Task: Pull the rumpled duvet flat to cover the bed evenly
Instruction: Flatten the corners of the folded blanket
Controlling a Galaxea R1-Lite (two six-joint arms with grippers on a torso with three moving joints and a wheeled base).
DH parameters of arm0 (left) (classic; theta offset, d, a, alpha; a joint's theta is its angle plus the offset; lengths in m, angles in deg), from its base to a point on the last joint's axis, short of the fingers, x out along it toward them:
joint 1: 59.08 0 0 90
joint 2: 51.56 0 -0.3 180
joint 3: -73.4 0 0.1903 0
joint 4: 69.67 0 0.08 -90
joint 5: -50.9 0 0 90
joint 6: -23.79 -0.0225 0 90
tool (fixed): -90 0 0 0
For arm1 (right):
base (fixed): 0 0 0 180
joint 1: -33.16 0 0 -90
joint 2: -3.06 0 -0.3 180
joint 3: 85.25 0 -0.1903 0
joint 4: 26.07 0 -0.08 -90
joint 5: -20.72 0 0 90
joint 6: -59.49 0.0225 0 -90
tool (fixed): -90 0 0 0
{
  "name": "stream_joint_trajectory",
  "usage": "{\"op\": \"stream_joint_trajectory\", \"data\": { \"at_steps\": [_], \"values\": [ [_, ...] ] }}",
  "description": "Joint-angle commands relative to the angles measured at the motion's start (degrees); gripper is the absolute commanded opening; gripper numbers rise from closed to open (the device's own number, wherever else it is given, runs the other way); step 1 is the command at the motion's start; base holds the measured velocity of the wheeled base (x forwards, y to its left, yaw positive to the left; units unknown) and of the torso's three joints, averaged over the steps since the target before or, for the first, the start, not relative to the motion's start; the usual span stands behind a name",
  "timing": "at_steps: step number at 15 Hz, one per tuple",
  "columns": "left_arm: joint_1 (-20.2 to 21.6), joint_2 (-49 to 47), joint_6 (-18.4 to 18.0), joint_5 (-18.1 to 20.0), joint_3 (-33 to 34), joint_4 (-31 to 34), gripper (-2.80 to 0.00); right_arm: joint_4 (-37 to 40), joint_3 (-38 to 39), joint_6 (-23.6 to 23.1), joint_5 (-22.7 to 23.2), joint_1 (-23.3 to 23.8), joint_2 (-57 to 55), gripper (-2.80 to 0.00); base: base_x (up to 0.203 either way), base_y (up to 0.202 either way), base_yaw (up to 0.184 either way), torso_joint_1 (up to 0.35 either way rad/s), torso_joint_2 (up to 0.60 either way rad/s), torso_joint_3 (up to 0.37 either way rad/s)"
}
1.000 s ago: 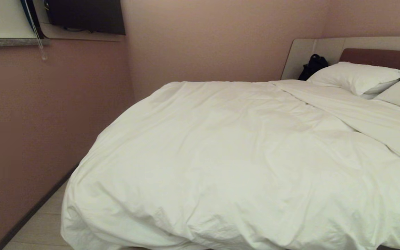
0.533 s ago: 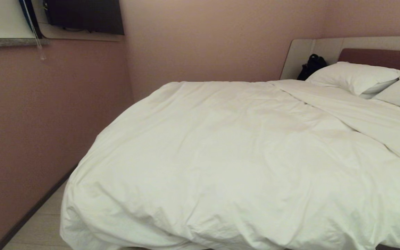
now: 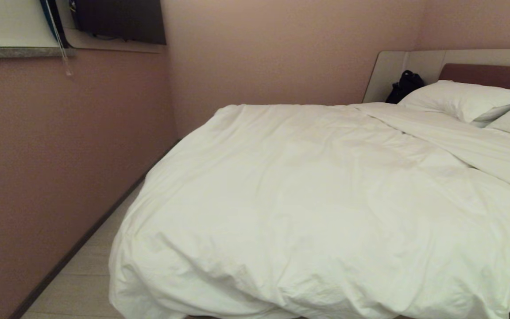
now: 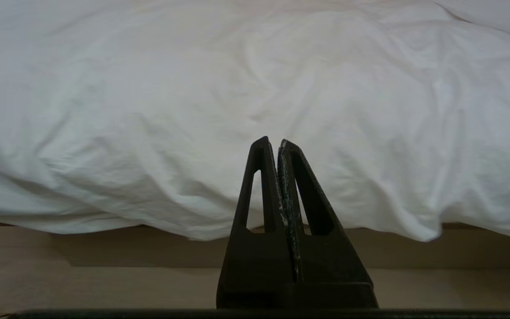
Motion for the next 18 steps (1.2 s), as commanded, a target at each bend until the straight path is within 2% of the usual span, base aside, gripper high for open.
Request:
{"op": "stream_joint_trajectory", "data": {
  "at_steps": [1, 18],
  "values": [
    [0.0, -0.1, -0.1, 0.0, 0.0, 0.0, -2.80, 0.0, 0.0, 0.0, 0.0, -0.1, 0.0, -2.80, 0.000, 0.201, 0.001, -0.003, 0.00, -0.002],
    [0.1, 0.0, -0.1, 0.0, 0.0, 0.0, -2.80, 0.0, 0.0, -0.1, 0.0, -0.1, 0.0, -2.80, 0.000, 0.197, -0.001, 0.002, 0.00, 0.002]
  ]
}}
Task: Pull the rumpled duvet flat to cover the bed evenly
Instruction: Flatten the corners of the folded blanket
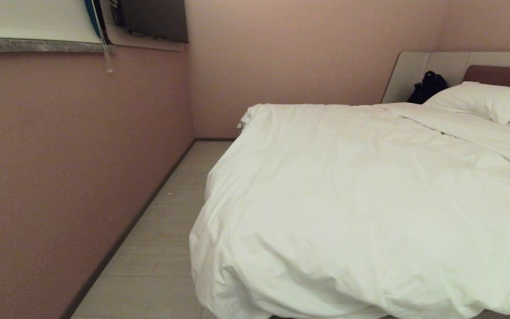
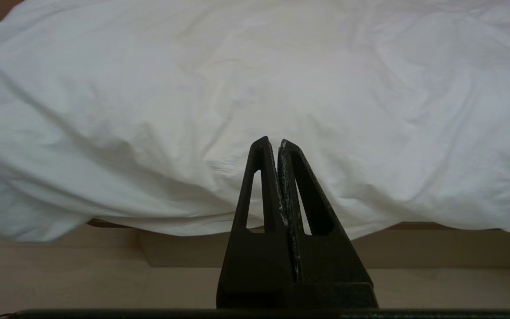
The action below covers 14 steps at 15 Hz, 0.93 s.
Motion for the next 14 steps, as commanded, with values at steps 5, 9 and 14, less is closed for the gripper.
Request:
{"op": "stream_joint_trajectory", "data": {
  "at_steps": [5, 9, 14],
  "values": [
    [0.0, -0.1, 0.0, 0.0, 0.0, 0.0, -2.80, 0.0, 0.0, 0.0, 0.0, 0.0, 0.0, -2.80, 0.000, 0.196, 0.000, 0.005, 0.00, 0.001],
    [0.0, -0.1, 0.0, 0.0, 0.0, -0.1, -2.80, 0.0, 0.0, 0.0, 0.0, 0.0, 0.0, -2.80, 0.000, 0.196, 0.000, 0.003, 0.00, 0.003],
    [0.0, 0.0, 0.1, 0.0, 0.0, -0.2, -2.80, 0.0, 0.0, 0.0, 0.0, 0.0, 0.0, -2.80, 0.000, 0.077, 0.001, 0.001, 0.00, 0.003]
  ]
}}
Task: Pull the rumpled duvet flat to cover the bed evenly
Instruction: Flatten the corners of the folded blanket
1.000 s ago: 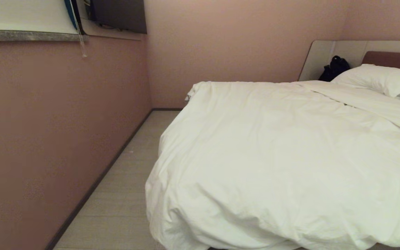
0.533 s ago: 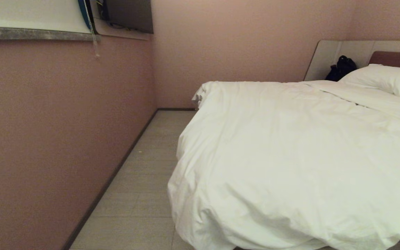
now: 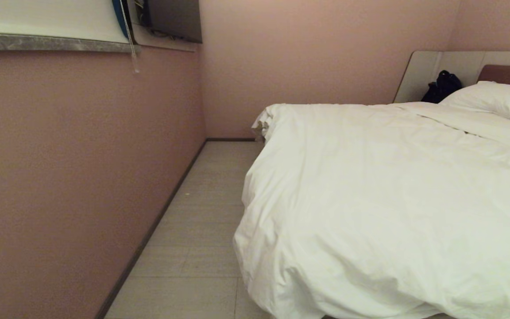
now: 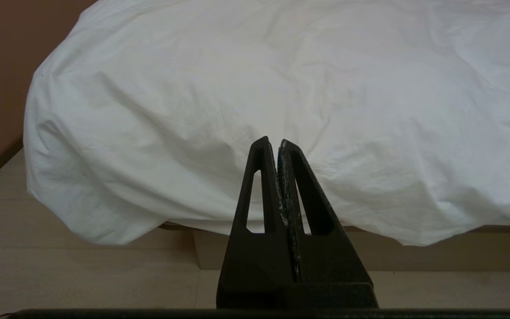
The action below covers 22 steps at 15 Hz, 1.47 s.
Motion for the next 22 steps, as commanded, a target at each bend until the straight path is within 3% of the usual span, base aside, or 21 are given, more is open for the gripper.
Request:
{"op": "stream_joint_trajectory", "data": {
  "at_steps": [1, 10, 19, 22],
  "values": [
    [0.0, -0.1, 0.0, 0.0, 0.0, 0.0, -2.80, 0.0, 0.0, 0.0, 0.0, 0.0, 0.0, -2.80, 0.000, 0.000, 0.000, 0.000, 0.00, 0.000],
    [0.0, -0.1, 0.7, 0.1, 0.0, 0.1, -2.80, 0.0, 0.0, 0.0, 0.0, 0.0, 0.0, -2.80, 0.000, 0.000, 0.000, 0.000, 0.00, 0.000],
    [0.0, 0.0, 0.7, 0.2, 0.0, -0.1, -2.80, 0.0, 0.0, -0.1, 0.0, 0.0, 0.0, -2.80, -0.179, 0.000, 0.002, 0.002, 0.00, 0.004],
    [0.0, 0.0, 0.7, 0.2, 0.0, -0.1, -2.80, 0.0, 0.0, -0.1, 0.0, 0.0, 0.0, -2.80, -0.019, 0.000, 0.001, -0.002, 0.00, 0.001]
  ]
}}
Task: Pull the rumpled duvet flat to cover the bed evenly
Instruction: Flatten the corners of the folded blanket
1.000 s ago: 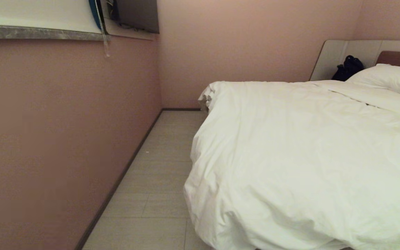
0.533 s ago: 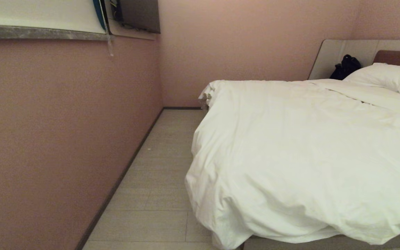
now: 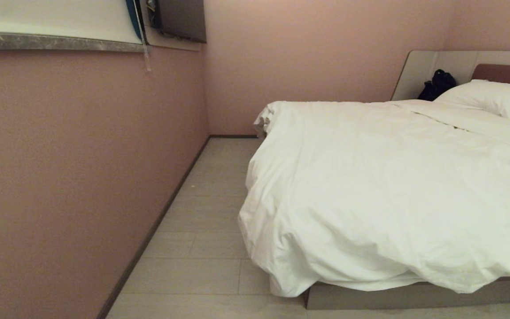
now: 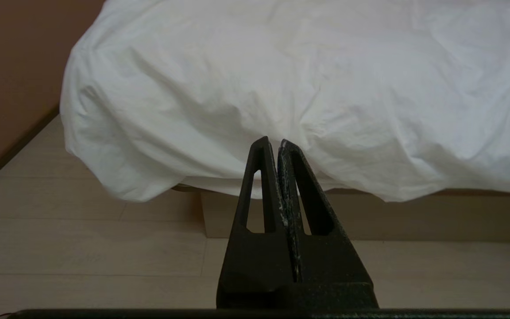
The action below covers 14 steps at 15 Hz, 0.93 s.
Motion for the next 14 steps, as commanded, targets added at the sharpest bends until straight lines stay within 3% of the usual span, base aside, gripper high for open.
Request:
{"op": "stream_joint_trajectory", "data": {
  "at_steps": [1, 14],
  "values": [
    [0.0, 0.0, 0.0, 0.0, 0.0, 0.0, -2.80, 0.0, 0.0, 0.0, 0.0, 0.0, 0.0, -2.80, 0.000, 0.000, 0.000, 0.000, 0.00, 0.000],
    [0.0, 0.0, 0.0, 0.0, 0.0, 0.0, -2.80, 0.0, 0.0, 0.0, 0.0, 0.0, 0.0, -2.80, 0.000, 0.000, 0.000, 0.000, 0.00, 0.000]
  ]
}}
